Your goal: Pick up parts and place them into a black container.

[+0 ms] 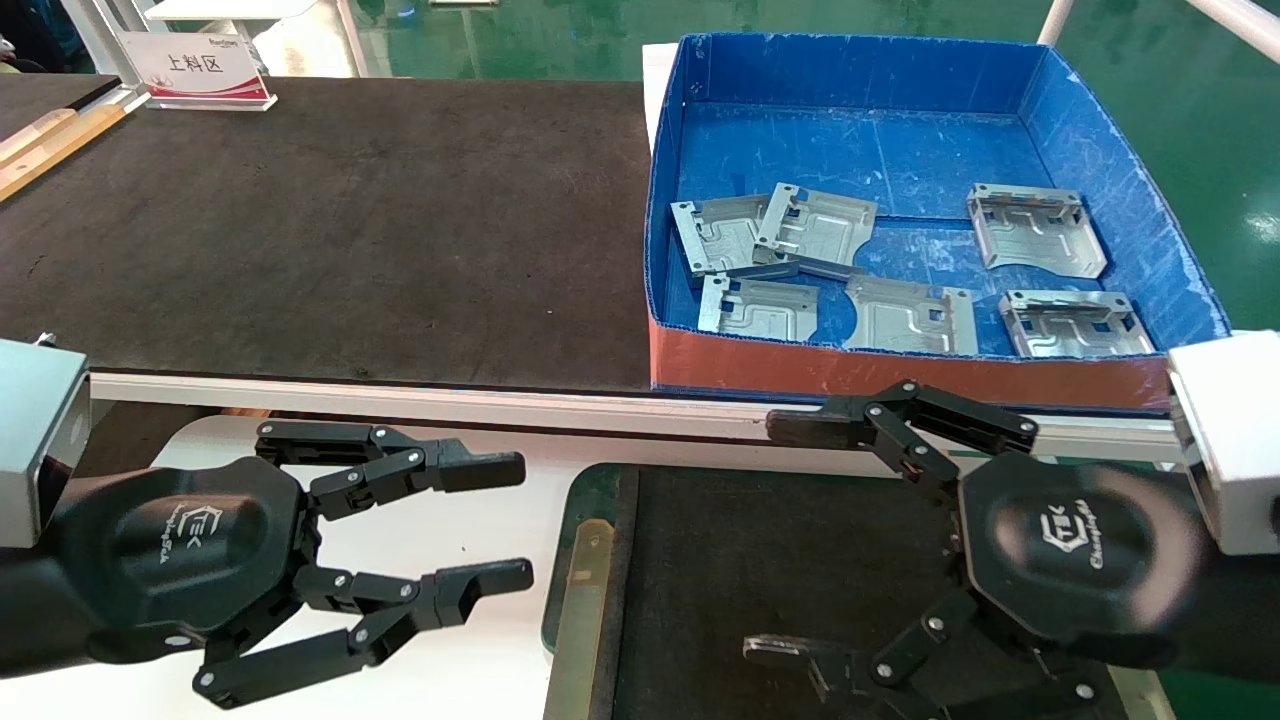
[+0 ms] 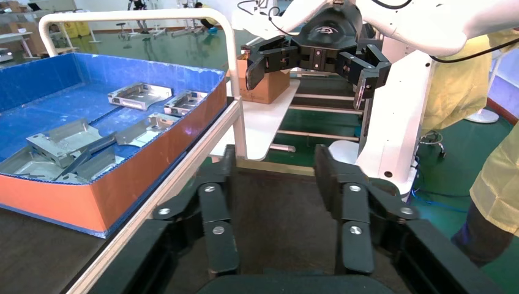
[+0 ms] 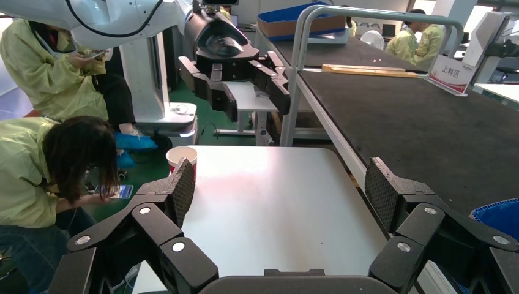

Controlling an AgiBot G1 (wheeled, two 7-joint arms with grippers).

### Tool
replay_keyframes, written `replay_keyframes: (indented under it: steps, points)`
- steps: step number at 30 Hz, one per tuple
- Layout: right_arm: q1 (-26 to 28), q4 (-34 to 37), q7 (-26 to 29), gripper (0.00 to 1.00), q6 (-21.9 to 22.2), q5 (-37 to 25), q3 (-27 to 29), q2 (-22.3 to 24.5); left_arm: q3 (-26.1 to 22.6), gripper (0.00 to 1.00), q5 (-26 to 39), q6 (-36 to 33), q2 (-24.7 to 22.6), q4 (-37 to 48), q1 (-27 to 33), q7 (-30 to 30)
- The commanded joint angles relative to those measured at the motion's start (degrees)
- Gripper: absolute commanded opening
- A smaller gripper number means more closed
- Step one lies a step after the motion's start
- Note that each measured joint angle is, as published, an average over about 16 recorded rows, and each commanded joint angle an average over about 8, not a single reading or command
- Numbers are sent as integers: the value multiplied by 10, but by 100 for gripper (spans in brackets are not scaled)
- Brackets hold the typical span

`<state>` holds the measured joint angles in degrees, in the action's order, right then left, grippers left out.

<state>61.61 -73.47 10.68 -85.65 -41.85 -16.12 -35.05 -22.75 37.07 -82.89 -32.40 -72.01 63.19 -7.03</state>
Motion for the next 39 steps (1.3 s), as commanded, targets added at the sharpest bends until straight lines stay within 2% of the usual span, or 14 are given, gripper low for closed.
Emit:
replay_keyframes:
  steps: [1, 6, 12, 19, 30, 39]
  points:
    - [0, 0, 0, 100, 0, 0, 0, 0, 0, 100, 0, 0, 0, 0, 0, 0]
    - [-2, 4, 0, 100, 6, -1, 0, -1, 0, 100, 0, 0, 0, 0, 0, 0]
    - [3, 21, 1, 100, 34, -13, 3, -1, 0, 100, 0, 0, 0, 0, 0, 0]
    - [48, 69, 0, 100, 77, -58, -2, -9, 0, 100, 0, 0, 0, 0, 0, 0]
    - [178, 243, -36, 100, 113, -161, -35, -57, 0, 100, 0, 0, 0, 0, 0, 0]
    - [276, 417, -96, 100, 141, -228, -61, -106, 0, 100, 0, 0, 0, 0, 0, 0]
